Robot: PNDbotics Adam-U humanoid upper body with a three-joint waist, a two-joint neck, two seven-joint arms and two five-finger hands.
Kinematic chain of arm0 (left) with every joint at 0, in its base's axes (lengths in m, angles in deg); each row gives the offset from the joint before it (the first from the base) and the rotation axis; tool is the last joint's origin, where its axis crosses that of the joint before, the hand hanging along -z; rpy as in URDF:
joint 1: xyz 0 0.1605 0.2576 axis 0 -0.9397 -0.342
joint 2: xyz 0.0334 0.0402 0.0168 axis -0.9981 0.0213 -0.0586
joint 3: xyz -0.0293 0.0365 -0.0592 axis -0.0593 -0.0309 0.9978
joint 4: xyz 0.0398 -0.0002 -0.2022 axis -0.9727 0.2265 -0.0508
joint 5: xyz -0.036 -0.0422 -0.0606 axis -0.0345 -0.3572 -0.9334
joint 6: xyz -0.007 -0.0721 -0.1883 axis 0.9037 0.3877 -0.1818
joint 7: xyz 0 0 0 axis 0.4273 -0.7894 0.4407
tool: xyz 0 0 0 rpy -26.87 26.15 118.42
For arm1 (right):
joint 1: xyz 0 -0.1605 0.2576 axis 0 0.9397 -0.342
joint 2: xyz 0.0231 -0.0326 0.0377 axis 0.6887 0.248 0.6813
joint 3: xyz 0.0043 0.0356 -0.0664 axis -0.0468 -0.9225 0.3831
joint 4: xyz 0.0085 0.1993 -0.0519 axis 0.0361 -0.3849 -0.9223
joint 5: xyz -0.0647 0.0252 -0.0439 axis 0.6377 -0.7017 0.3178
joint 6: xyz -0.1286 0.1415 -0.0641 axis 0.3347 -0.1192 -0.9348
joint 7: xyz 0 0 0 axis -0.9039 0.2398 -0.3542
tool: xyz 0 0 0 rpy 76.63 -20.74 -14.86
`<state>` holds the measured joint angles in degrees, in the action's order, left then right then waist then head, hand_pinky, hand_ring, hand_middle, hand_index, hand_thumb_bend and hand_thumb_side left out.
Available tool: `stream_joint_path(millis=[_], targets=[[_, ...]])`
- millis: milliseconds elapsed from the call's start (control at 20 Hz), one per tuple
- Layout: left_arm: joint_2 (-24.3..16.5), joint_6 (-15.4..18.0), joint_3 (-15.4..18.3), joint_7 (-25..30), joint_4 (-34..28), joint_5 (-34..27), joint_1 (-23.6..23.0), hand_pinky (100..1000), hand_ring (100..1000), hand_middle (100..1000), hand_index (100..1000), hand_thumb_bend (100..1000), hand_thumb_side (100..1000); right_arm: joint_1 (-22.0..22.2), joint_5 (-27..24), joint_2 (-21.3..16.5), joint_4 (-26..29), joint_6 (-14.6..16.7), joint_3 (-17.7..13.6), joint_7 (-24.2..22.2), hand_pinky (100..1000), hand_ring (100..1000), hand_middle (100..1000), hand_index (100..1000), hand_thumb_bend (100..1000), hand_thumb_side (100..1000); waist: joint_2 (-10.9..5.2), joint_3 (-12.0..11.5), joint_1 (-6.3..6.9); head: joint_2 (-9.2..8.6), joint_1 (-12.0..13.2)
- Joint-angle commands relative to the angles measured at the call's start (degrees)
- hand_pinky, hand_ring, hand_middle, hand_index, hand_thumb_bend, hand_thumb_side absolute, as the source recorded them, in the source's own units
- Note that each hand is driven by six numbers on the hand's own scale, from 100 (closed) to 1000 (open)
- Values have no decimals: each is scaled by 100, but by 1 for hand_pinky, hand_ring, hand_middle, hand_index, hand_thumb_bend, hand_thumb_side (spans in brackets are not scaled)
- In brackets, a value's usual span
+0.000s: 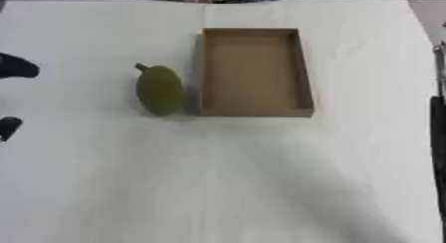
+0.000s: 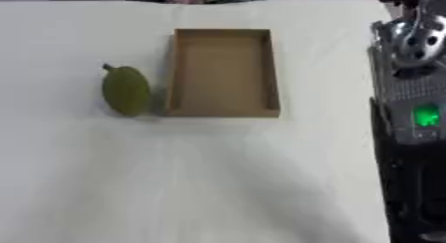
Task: Pick up objects on the table and place them in the box.
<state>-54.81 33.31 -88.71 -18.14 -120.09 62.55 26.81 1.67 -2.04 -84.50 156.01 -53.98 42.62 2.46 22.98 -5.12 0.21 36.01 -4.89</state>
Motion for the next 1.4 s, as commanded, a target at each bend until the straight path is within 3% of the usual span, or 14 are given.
stream_joint_path(millis=[50, 300, 550, 600, 800, 1000, 1400], targets=[[35, -66, -90, 212, 18, -15, 253, 941, 908, 862, 948, 153, 628, -47, -45, -22, 92, 20, 1, 0, 675, 313, 585, 728, 100, 548, -167, -19, 13, 37, 34], [341, -160, -240, 532, 164, -60, 567, 941, 918, 879, 948, 143, 623, -32, -53, -7, 92, 25, 2, 1, 675, 313, 585, 727, 100, 548, -194, -27, 6, 52, 40], [725, -240, -351, 809, 539, 93, 1012, 944, 921, 879, 945, 188, 548, -8, -60, 11, 92, 26, 4, -5, 675, 313, 585, 727, 100, 549, -219, -47, -3, 59, 33], [781, -226, -364, 841, 602, 149, 1073, 947, 924, 880, 944, 217, 470, -5, -61, 12, 92, 25, 5, -5, 675, 313, 585, 727, 100, 549, -221, -48, -2, 65, 30], [1053, -126, -408, 1013, 888, 383, 1344, 961, 944, 885, 943, 306, 332, 14, -70, 18, 92, 28, 4, 4, 675, 313, 585, 727, 100, 549, -232, -50, 6, 94, 20], [1300, 146, -439, 1295, 1142, 588, 1613, 996, 998, 903, 963, 432, 420, 49, -82, 29, 92, 25, 7, 8, 675, 313, 584, 727, 100, 550, -250, -46, 14, 118, 21], [1714, 563, -329, 1277, 1676, 1259, 2039, 989, 986, 890, 967, 514, 465, 89, -90, 41, 92, 45, 10, 41, 675, 313, 583, 726, 100, 552, -283, -55, 46, 155, -6]])
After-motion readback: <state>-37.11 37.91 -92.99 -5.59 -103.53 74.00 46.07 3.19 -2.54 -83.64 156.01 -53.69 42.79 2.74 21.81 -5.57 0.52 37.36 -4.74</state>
